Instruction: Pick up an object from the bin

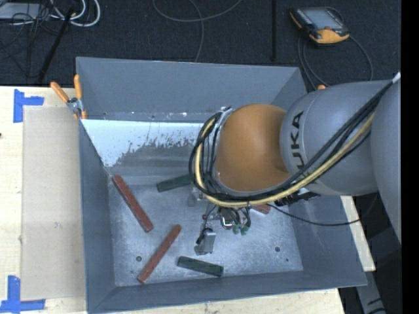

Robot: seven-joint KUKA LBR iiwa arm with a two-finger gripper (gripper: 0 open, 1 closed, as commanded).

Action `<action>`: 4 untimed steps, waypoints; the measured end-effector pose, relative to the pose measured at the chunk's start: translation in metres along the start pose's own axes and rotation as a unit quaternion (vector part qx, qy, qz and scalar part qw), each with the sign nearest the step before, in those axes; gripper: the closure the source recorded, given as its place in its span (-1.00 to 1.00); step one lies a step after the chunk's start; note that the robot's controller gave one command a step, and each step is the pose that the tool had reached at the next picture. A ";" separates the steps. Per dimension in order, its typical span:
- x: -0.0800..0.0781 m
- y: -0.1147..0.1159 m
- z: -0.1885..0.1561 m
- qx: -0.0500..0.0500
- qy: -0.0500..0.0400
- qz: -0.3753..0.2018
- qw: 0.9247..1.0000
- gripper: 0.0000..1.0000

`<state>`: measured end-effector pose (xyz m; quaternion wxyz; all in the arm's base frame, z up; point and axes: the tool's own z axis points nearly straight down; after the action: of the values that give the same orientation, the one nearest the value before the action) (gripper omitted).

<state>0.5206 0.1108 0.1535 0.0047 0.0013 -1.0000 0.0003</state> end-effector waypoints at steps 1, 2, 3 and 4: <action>-0.002 -0.001 -0.004 0.000 -0.004 0.002 1.000 -1.00; 0.003 0.021 0.033 0.000 -0.006 -0.042 0.999 -1.00; 0.022 0.021 0.059 0.000 -0.003 -0.157 0.988 -1.00; 0.028 0.052 0.072 0.001 -0.004 -0.291 0.957 -1.00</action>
Offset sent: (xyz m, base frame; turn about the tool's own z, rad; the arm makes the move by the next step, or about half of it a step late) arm -0.0127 0.0467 -0.0797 -0.1866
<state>0.4918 0.1631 0.0821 0.0003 0.2924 -0.9563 0.0002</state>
